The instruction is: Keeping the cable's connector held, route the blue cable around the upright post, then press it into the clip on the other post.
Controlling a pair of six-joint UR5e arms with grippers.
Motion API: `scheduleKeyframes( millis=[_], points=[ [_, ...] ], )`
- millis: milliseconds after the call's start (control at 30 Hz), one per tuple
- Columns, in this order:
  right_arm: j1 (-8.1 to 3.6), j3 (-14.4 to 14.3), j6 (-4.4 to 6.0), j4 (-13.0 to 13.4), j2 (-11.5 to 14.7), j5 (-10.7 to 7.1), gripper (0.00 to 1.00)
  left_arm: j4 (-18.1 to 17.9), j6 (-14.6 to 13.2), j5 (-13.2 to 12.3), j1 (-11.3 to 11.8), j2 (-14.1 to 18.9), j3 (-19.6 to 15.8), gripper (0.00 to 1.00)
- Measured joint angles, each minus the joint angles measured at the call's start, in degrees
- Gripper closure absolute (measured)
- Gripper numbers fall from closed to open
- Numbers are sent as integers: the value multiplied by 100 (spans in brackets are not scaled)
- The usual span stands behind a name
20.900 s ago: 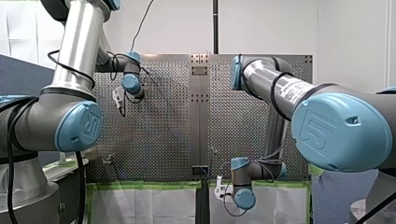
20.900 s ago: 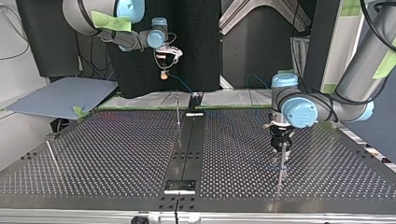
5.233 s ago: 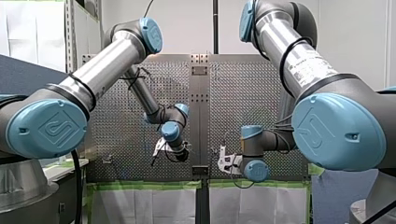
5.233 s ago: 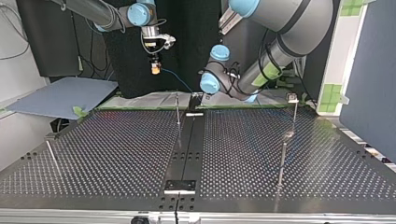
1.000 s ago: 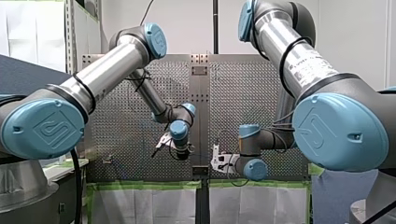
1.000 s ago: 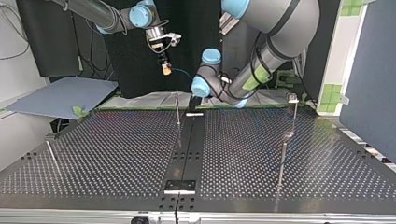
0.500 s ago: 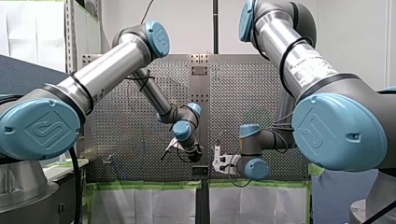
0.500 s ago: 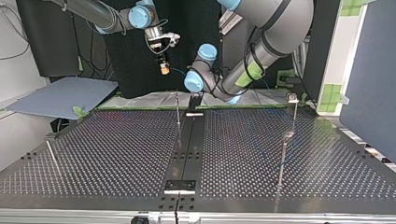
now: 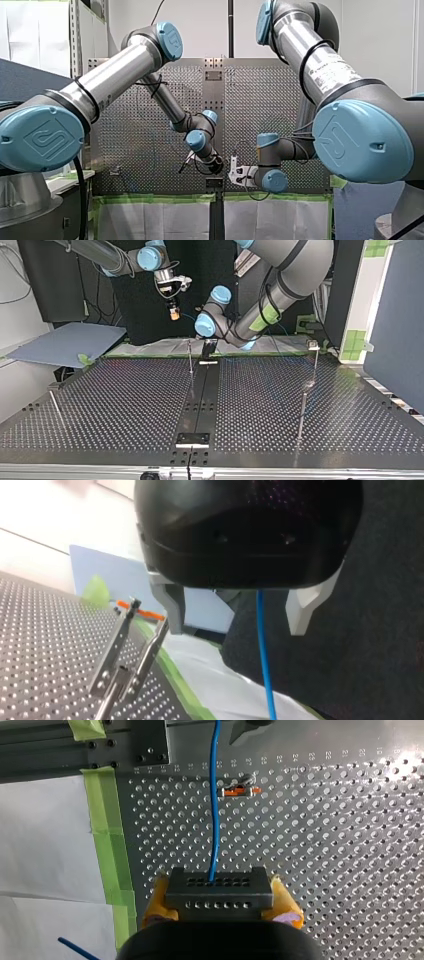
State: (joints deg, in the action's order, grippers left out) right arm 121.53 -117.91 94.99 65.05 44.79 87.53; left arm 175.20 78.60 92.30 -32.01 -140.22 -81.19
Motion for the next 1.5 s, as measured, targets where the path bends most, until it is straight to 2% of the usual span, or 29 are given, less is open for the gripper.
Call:
scheduleKeyframes(
  millis=[200, 600, 633, 667, 700, 767, 833, 867, 1267, 1500],
  points=[
    [-8, 0, -2, 3, 0, 2, 100, -1, 71, -17, -6, 0, 0, 1],
    [-1, 0, -4, -7, 0, -16, 100, -185, 477, 234, -2, -2, 0, 1],
    [5, 1, -4, -8, 0, -19, 100, -203, 509, 245, -1, -3, 0, 5],
    [10, 1, -5, -6, 0, -21, 100, -226, 549, 259, 2, -3, 1, 18],
    [15, 1, -5, -3, 0, -23, 100, -244, 578, 268, 4, -4, 0, 18],
    [25, 1, -9, 8, 1, -27, 100, -277, 652, 286, 7, -6, 0, 28],
    [30, 4, -8, 14, 1, -30, 100, -293, 714, 290, 12, -6, 0, 28],
    [30, 3, -8, 17, 2, -31, 100, -299, 753, 289, 17, -6, 0, 23],
    [40, 5, -5, 24, 7, -33, 100, -437, 1069, 247, 74, -27, 0, 23],
    [43, 2, -6, 34, 7, -47, 100, -285, 1009, 224, 87, -236, 0, 23]
  ],
)
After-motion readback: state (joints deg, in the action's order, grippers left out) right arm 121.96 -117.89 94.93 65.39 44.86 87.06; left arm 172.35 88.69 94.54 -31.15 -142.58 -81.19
